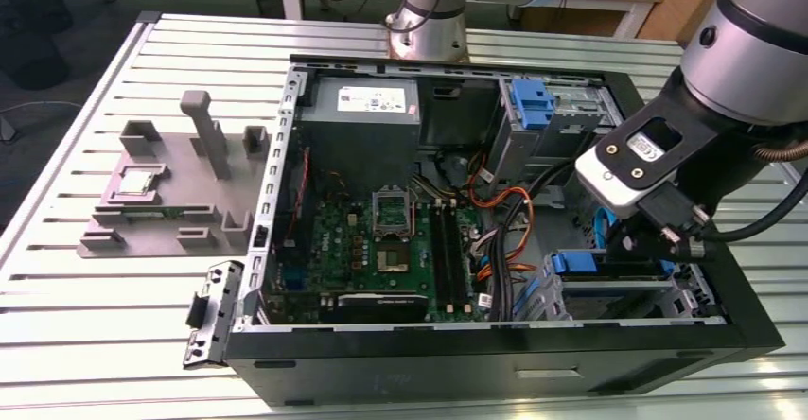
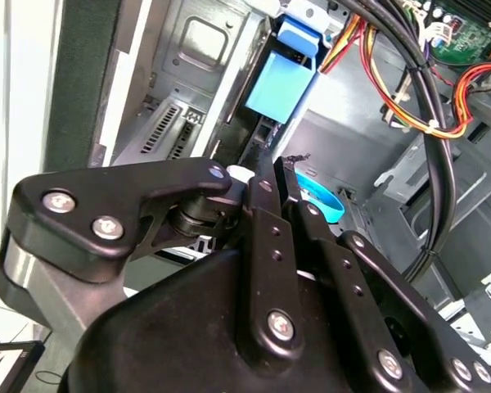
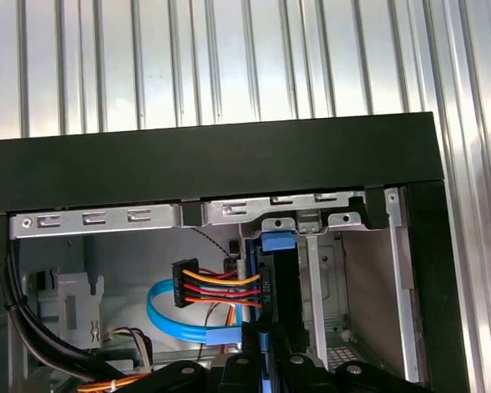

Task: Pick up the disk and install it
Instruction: 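Insert the second disk wire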

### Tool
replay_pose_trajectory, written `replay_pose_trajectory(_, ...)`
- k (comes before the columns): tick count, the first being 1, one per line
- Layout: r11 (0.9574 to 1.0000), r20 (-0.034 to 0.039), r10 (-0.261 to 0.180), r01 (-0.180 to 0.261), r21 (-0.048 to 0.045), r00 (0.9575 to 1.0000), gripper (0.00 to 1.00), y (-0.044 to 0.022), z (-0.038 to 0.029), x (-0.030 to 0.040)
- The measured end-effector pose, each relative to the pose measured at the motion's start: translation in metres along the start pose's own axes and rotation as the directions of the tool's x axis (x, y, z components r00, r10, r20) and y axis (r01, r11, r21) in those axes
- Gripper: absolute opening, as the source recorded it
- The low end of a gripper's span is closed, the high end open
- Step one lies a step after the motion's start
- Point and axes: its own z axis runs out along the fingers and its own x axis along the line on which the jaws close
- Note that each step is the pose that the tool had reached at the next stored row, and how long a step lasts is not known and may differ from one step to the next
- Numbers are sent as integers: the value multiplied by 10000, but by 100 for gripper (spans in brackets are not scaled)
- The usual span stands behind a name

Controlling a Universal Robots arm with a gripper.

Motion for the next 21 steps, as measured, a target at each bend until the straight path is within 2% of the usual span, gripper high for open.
replay_pose_trajectory(5, 10000, -6, -4, 4, 1, 10000, 16, 0, 2, -1)
replay_pose_trajectory(9, 9998, -20, -213, 213, -4, 9998, 16, 2, 2, -15)
replay_pose_trajectory(21, 9998, -23, -221, 221, -6, 9998, 16, 4, 3, -37)
